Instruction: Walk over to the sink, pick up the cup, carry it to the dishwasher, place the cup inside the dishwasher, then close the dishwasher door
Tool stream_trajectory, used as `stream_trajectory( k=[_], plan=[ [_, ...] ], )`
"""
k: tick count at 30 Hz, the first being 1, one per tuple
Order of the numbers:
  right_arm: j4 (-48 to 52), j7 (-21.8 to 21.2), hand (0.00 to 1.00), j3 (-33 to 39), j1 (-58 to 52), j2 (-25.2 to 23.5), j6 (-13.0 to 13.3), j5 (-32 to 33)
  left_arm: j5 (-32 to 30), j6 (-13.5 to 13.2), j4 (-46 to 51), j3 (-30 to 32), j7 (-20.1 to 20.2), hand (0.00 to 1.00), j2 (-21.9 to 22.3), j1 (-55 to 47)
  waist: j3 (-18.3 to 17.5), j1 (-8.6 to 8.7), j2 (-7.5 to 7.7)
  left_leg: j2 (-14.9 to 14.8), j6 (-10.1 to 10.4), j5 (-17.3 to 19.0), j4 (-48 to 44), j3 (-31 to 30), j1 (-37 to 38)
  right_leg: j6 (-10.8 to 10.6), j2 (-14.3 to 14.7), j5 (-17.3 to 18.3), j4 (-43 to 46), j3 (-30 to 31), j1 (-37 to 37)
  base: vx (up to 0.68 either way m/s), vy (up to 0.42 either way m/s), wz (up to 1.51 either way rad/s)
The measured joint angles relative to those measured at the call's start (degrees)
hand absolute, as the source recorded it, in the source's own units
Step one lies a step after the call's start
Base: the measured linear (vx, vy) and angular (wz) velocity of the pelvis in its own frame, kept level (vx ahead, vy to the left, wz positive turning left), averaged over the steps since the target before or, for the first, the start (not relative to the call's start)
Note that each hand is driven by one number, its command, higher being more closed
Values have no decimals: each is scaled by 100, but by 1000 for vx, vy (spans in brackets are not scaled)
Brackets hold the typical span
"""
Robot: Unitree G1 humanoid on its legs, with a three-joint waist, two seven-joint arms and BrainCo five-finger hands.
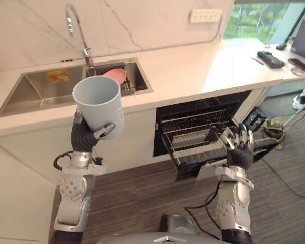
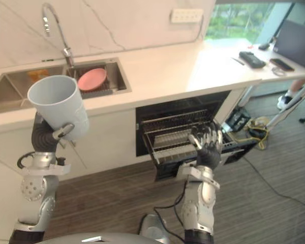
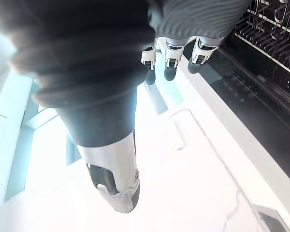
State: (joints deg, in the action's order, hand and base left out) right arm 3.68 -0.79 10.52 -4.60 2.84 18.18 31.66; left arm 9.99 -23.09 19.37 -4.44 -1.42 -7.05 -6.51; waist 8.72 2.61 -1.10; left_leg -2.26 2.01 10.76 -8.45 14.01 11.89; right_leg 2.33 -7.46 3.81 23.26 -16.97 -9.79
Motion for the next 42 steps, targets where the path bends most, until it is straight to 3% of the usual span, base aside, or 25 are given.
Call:
stream_trajectory(
  k=[4, 6, 8, 9, 10, 12, 13, 15, 17, 19, 21, 22, 23, 24, 25, 26, 27, 30, 38, 39, 42],
  plan=[
    [124, -142, 0, -331, 55, -6, -97, -57, -172, 11, -238, -222, -122, 100, 234, 428, 7, 89, -61, -145, -7, 46, -21, -63, 79, 105, 125, 76, -49, -136, 140, 215, -33, -4],
    [534, -164, 0, -364, 61, 0, -90, -68, -235, 16, -285, -392, -202, 100, 240, 531, 2, 103, -91, -176, 93, 394, -126, -63, 111, -45, 74, 467, 230, -136, 98, 98, 29, 3],
    [670, -166, 0, -373, -3, 19, -96, -71, -278, 17, -340, -501, -220, 100, 239, 449, -34, 70, -146, -238, 60, 727, -481, -9, -53, -44, 26, 715, 562, -134, -21, 8, -6, -9],
    [677, -171, 0, -422, -70, 36, -102, -75, -293, 20, -373, -539, -222, 100, 259, 309, -138, 35, -230, -346, 171, 860, -833, 28, -91, -15, 111, 888, 536, -103, 45, 93, -3, -2],
    [667, -174, 0, -477, -105, 64, -115, -77, -291, 37, -478, -557, -223, 100, 252, 295, -96, 83, -299, -519, 197, 945, -1819, -21, -386, -54, 204, 963, 484, -114, 207, 144, -16, 2],
    [668, -240, 0, -580, -192, 189, -126, -75, -288, 68, -650, -571, -219, 100, 284, 194, -27, 25, -362, -762, 222, 678, -3495, -237, -1155, 38, 347, 845, 98, 30, 593, 187, -12, -30],
    [669, -311, 0, -611, -157, 222, -134, -74, -279, 60, -667, -572, -207, 100, 297, 63, -26, -93, -387, -685, 244, 785, -3396, -325, -1234, 41, 376, 808, -77, 269, 784, 230, 16, -75],
    [669, -410, 0, -636, -130, 214, -119, -66, -290, 11, -665, -590, -200, 100, 300, -25, -37, -109, -409, -555, 148, 858, -2857, -513, -1398, 2, 368, 782, -380, 532, 1120, 244, 84, -79],
    [668, -426, 0, -839, -92, 275, -115, -201, -287, -67, -630, -589, -343, 100, 309, -120, -45, -189, -390, -408, 176, 714, -2114, -888, -1620, -11, 324, 787, -549, 981, 1251, 212, 135, -101],
    [664, -421, 0, -1148, -42, 273, -111, -351, -246, -63, -621, -577, -490, 100, 308, -215, -45, -263, -391, -460, 234, 139, -1330, -1263, -1910, -117, 205, 795, -684, 1326, 1325, 238, 212, -123],
    [665, -413, 0, -1263, -42, 291, -111, -477, -190, -63, -616, -577, -482, 100, 311, -226, -65, -250, -427, -518, 229, -301, -923, -1237, -1995, -428, 149, 840, -680, 1478, 1386, 230, 221, -77],
    [677, -403, 0, -1273, -45, 335, -110, -511, -124, -63, -611, -584, -424, 100, 331, -230, -126, -239, -519, -528, 165, -696, -677, -1221, -2001, -588, 155, 918, -631, 1574, 1396, 362, 423, -74],
    [639, -397, 0, -1270, -35, 481, -100, -510, -97, -84, -584, -580, -410, 100, 368, -249, -246, -264, -631, -511, 347, -1344, -546, -1269, -1969, -859, 197, 1094, -482, 1755, 1381, 361, 444, -60],
    [627, -369, 0, -1278, -64, 429, -131, -504, -39, -89, -588, -573, -416, 100, 344, -272, -295, -261, -526, -386, 278, -1310, -553, -1102, -1924, -873, 39, 1109, -444, 1812, 1379, 323, 423, -51],
    [676, -375, 0, -1319, -73, 326, -106, -504, 94, -155, -525, -544, -435, 100, 243, -320, -331, -269, -237, -145, 165, -1246, -419, -951, -1848, -961, -254, 1123, -547, 1788, 1381, 241, 281, -23],
    [675, -385, 0, -1338, -6, 229, -93, -493, 138, -180, -518, -476, -438, 100, 184, -292, -313, -257, -46, 2, 70, -1246, -344, -857, -1819, -1003, -429, 1064, -691, 1779, 1396, 230, 250, -21],
    [673, -391, 0, -1343, 51, 187, -97, -479, 207, -180, -517, -471, -434, 100, 166, -291, -289, -271, 17, 58, 43, -1254, -275, -797, -1766, -1012, -486, 992, -776, 1757, 1424, 217, 216, -15],
    [673, -420, 0, -1322, 223, 158, -98, -379, 436, -179, -485, -455, -417, 100, 158, -299, -269, -271, 28, 235, -83, -1179, -152, -744, -1545, -1124, -683, 625, -1106, 1442, 1712, 152, 147, -6],
    [674, -575, 0, -1229, 355, -20, -113, -165, 603, -195, -417, -472, -515, 100, 357, 79, -261, -232, 43, 361, -82, -1325, 377, -521, -1308, -1190, -853, 549, -1561, 1108, 1762, -4, 29, -18],
    [675, -643, 0, -1221, 361, -13, -112, -159, 586, -211, -416, -472, -602, 100, 397, 182, -262, -229, 44, 339, -63, -1343, 462, -517, -1269, -1136, -826, 518, -1629, 1113, 1749, -50, 4, -37],
    [778, -819, 0, -1276, 512, -31, -116, 40, 432, -266, -414, -473, -839, 100, 443, 313, -286, -335, 15, 259, -24, -1323, 560, -497, -1279, -595, -829, 380, -1671, 882, 1492, -16, 23, -64]
  ],
)
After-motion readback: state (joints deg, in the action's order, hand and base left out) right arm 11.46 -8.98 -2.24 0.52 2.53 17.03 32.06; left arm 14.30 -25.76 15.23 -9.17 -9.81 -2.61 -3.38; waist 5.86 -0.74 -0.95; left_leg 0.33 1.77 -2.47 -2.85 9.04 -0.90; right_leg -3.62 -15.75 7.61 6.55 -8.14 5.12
